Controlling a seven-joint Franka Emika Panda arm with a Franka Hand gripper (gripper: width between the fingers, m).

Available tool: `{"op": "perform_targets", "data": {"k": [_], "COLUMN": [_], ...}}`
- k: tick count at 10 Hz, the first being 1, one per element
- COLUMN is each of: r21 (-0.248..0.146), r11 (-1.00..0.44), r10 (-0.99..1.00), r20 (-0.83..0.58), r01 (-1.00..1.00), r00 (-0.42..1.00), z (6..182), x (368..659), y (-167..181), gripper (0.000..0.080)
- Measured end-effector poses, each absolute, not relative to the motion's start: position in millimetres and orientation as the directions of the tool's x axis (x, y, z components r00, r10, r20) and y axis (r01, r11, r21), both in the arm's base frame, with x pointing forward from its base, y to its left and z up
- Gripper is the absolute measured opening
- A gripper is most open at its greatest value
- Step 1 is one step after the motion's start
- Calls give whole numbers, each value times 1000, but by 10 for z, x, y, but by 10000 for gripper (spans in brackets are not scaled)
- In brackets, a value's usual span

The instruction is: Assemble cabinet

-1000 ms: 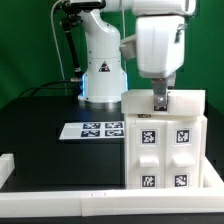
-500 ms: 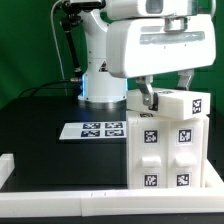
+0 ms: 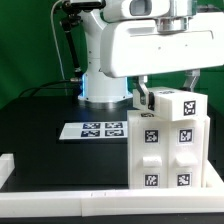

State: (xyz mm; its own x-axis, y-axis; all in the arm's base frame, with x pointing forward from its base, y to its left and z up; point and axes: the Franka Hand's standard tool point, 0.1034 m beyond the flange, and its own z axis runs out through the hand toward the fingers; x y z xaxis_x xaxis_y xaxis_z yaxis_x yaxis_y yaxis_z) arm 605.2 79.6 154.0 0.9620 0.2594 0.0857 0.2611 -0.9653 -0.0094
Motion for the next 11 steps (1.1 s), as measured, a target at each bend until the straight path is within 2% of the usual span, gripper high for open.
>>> {"op": "perform_targets", "data": {"k": [1, 3, 6, 11], "r21": [-24, -81, -130, -172], "r11": [-985, -993, -918, -772], "r10": [169, -94, -388, -627], "r20": [94, 124, 94, 50], "r01": [172, -84, -375, -612], "r00": [981, 988, 917, 777], "z": [1541, 1544, 1546, 1554], "x": [6054, 6014, 6003, 6023], "y": [800, 807, 819, 831], "gripper": [560, 560, 560, 560]}}
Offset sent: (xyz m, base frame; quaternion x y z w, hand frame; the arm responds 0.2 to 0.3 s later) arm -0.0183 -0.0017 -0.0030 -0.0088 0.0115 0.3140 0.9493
